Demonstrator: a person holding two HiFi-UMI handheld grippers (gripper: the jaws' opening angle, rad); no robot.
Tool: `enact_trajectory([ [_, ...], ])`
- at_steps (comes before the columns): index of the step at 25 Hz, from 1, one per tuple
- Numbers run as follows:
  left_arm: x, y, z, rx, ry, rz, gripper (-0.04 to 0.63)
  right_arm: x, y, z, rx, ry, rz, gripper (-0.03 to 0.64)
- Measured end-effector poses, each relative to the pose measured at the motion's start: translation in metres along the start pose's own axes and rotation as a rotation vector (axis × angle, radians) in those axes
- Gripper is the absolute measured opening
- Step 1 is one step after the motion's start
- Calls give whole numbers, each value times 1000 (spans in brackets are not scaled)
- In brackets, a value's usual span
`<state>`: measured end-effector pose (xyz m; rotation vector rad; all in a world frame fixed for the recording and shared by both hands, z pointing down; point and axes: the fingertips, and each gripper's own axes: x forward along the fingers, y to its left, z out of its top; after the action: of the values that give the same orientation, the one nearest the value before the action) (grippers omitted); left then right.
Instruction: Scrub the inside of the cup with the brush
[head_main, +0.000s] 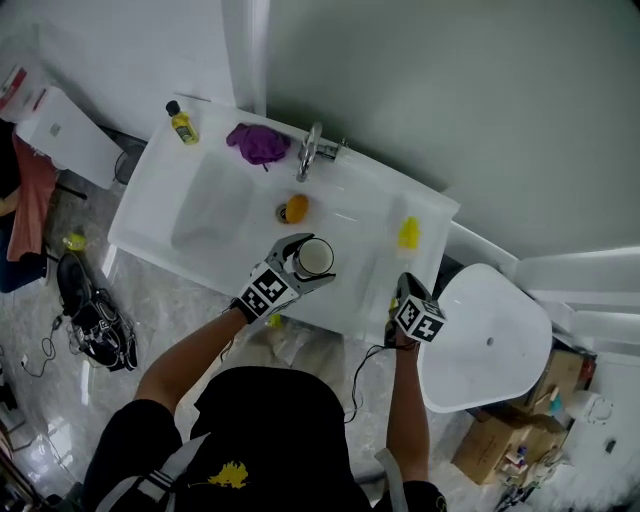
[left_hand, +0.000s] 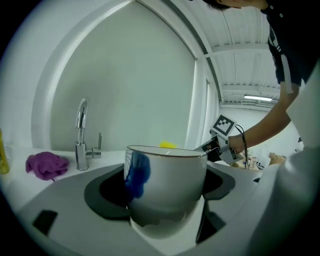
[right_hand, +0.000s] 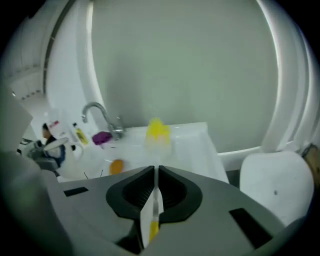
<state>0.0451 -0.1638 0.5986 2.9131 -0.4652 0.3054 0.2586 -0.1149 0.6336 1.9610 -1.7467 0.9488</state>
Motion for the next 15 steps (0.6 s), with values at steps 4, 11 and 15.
enact_trajectory([
  [4, 58, 27, -52, -73, 37, 49, 420, 32, -47, -16, -44, -17, -206, 52],
  [11, 132, 81, -135, -34, 151, 78, 420, 85, -38, -36, -27, -106, -212, 52],
  [15, 162, 69, -171, 8, 186, -7, 420, 77, -38, -43, -4, -195, -176, 54],
])
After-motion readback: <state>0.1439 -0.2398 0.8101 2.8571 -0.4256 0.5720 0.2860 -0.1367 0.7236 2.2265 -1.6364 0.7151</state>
